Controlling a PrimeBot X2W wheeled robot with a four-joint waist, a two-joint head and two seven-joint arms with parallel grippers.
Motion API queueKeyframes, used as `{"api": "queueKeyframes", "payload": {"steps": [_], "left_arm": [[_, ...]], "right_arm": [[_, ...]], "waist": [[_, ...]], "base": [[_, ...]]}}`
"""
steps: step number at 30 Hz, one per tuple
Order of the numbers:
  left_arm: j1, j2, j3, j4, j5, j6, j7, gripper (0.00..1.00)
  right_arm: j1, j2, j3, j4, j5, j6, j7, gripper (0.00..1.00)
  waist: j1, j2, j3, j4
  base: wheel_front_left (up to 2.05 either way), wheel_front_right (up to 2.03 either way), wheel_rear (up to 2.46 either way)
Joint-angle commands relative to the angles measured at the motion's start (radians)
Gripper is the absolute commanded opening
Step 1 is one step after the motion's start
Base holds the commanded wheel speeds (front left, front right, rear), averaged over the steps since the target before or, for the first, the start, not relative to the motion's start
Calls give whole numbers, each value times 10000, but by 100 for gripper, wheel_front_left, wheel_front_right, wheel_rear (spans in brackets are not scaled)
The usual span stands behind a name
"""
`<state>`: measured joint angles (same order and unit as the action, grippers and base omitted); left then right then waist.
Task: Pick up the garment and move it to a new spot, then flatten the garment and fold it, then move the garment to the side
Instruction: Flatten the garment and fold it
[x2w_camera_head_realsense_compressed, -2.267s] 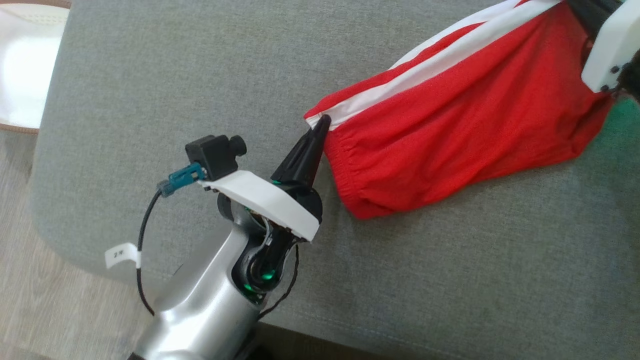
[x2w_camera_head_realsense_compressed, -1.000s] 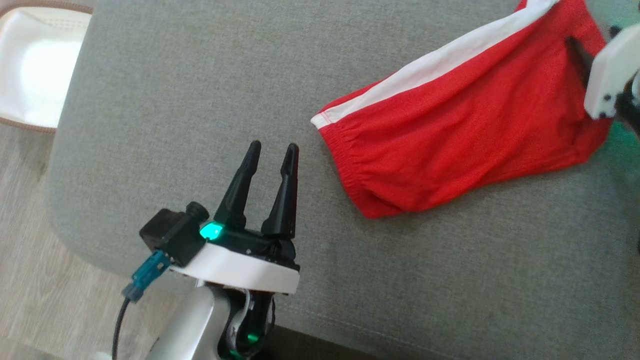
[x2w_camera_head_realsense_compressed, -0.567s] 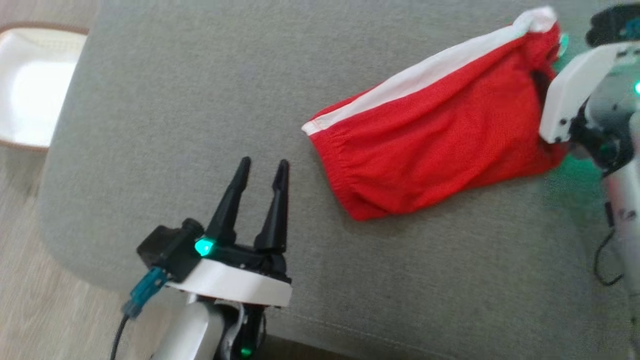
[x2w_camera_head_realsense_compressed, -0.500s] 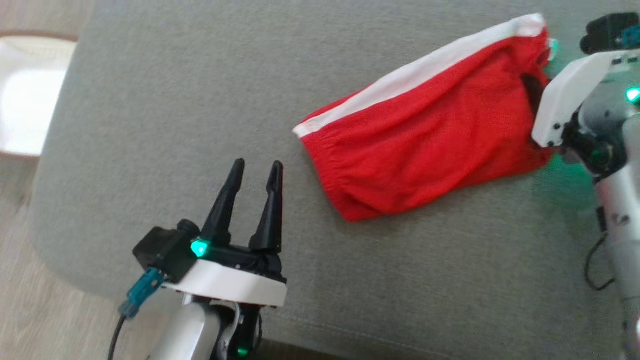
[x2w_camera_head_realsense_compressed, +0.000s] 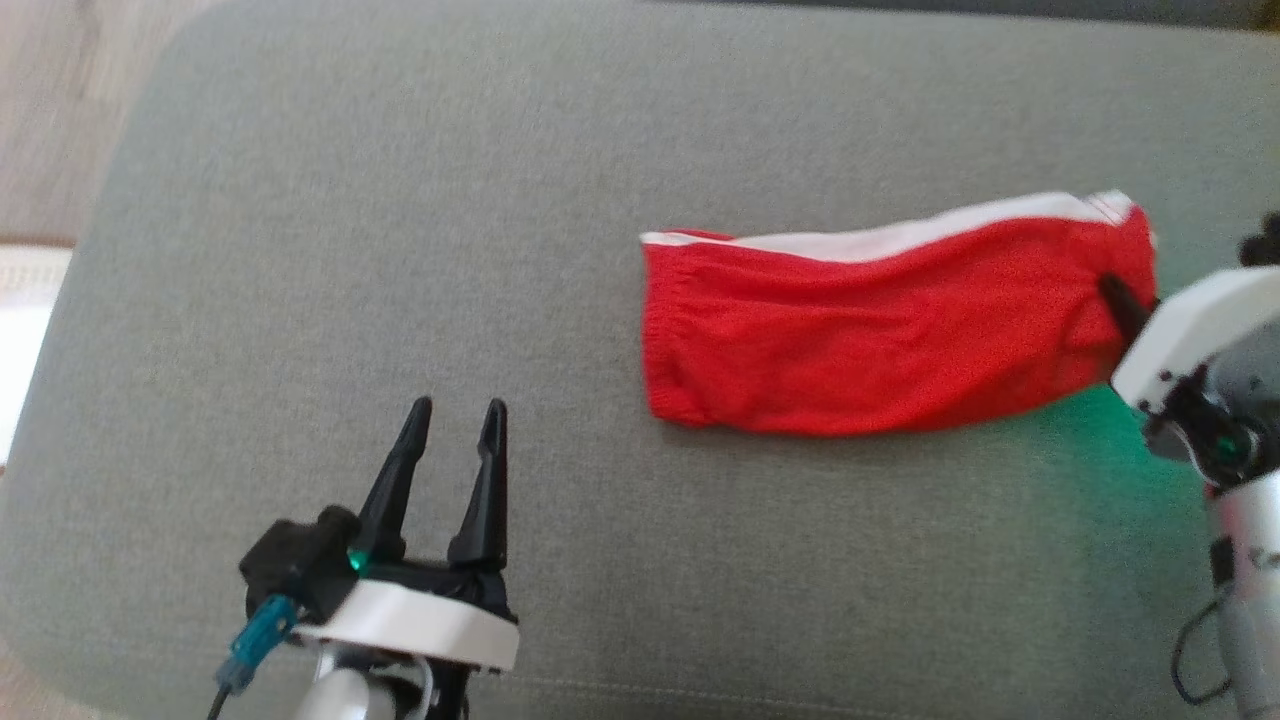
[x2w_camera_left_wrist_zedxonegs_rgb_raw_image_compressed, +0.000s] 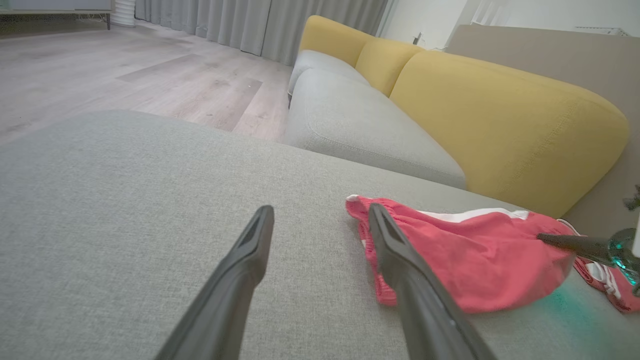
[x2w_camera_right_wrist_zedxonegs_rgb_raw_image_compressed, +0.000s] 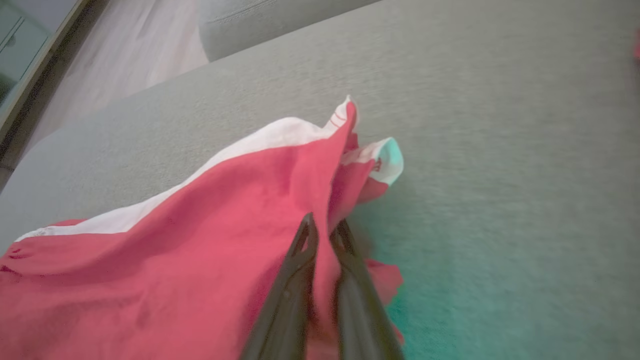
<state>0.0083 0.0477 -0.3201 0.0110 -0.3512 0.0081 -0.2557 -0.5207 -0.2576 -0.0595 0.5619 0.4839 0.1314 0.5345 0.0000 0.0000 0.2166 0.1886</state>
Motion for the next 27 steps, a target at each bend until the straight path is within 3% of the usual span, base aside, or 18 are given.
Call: {"api": "queueKeyframes", "payload": {"steps": [1,12,16,21,27], "left_arm": [[48,26,471,-233,124,-43,-60,100],[302,26,644,69,261,-186,-60,100],[331,26,517,100,208,-145,-60,100],[332,26,340,148,109,-97,-61,100],[183,26,44,238,-19,-63,-61,100]], "right_arm": [[27,13,-208,-231,-41,-7,-251,0],[170,-244,-2203,350,-861,-7,-929,0],[-124,-208,-2428,193,-1300,-7,-933,0],[-367,336,-1826,-333,-1495,-7,-777,0],[-78,1512,408,-1208,-1438,-7,-417,0]], "waist": [[0,0,-503,-325],[0,0,-906,-302],[0,0,-893,-149],[0,0,-920,39],[0,0,-960,430]], "base": [[0,0,0],[0,0,0],[0,0,0],[0,0,0],[0,0,0]]}}
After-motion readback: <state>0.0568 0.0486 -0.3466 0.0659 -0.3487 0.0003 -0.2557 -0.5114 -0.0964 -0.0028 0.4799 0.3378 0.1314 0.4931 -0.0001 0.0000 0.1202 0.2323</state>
